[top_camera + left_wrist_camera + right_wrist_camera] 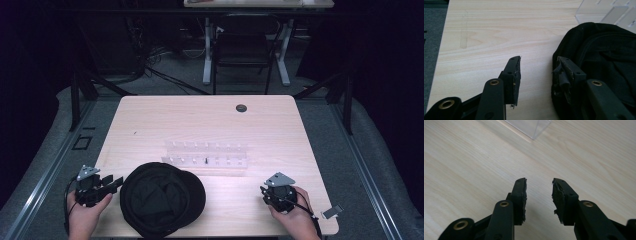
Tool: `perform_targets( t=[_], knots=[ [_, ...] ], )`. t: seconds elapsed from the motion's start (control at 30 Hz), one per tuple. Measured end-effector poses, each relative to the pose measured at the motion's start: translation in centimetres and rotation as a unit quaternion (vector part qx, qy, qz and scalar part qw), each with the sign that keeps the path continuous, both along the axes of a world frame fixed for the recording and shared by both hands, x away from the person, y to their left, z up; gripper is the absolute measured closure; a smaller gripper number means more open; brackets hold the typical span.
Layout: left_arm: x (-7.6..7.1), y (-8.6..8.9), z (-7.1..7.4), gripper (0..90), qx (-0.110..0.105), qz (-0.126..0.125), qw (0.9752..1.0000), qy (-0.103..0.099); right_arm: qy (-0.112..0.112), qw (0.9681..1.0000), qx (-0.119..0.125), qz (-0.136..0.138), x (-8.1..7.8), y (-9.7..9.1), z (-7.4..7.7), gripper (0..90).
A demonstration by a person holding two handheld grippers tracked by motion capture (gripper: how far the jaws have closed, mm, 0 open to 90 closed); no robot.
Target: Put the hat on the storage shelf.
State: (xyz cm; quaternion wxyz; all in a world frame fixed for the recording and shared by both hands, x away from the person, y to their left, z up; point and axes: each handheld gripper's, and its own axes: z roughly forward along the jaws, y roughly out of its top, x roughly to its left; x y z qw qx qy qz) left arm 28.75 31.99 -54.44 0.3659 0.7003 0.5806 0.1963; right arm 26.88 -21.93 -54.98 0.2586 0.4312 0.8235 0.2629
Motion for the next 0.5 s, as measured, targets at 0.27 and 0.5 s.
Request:
perform_targets(
  t=[0.27, 0.5],
  knots=[
    [0.0, 0.0, 0.1, 57.3, -0.006, -0.003, 0.9999, 0.012, 0.003, 0.9997, 0.008, 0.021, -0.3, 1.2, -0.2, 66.8],
    [0.4, 0.0, 0.8, 57.1, -0.018, -0.004, 0.9993, 0.032, 0.003, 0.9996, 0.006, 0.028, -0.4, 1.2, 0.0, 66.8]
  ],
)
